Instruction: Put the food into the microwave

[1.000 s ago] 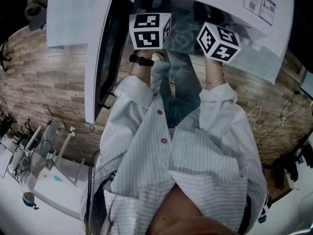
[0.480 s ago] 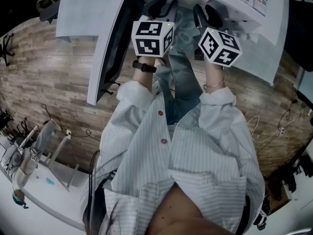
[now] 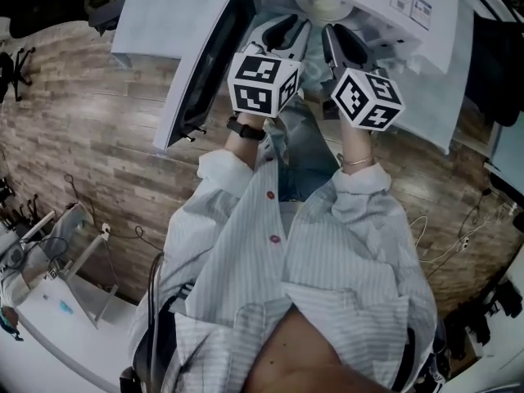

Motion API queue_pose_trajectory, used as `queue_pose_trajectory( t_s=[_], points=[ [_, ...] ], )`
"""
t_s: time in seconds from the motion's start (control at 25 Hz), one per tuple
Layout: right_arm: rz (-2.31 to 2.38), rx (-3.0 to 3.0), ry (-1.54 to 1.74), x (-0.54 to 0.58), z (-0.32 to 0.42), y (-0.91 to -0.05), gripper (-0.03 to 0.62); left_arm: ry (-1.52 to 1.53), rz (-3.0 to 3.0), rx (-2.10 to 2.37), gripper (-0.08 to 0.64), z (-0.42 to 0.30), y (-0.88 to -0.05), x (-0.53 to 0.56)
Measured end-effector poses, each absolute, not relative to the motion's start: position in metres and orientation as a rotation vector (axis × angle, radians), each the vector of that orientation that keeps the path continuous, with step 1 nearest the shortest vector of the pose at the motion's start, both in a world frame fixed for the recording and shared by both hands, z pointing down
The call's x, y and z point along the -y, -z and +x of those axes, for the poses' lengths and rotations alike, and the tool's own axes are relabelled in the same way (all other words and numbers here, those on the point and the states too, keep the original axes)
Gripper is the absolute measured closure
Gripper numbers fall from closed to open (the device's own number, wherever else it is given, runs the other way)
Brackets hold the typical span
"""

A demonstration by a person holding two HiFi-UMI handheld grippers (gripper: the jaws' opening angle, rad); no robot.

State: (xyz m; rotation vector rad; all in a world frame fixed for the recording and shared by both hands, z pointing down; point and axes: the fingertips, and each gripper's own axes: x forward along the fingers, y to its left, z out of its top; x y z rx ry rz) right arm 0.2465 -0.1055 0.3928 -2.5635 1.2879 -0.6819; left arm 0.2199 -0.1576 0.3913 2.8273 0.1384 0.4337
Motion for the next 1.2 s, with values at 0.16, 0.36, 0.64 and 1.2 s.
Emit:
queue_pose_trajectory(
  t_s=[0.16,0.36,0.64,1.2],
  points=[
    [-2.533,-1.339,0.636,0.102,0.239,-0.369,0.523,-0.383,2.831,-0.173,0.487,0.213,-0.366,0.147],
    [-2.498,-1.42,0.612,0.097,0.234,-0.347,0.537,-0.349,2.83,-0.205,0.513,0.211,-0.342,0.14],
    [-2.456,-1.563,0.578,0.101,0.232,-0.318,0.548,-0.293,2.841,-0.223,0.543,0.209,-0.316,0.138],
    [-2.344,-1.65,0.54,0.104,0.195,-0.289,0.56,-0.296,2.858,-0.27,0.552,0.169,-0.303,0.133]
  ],
)
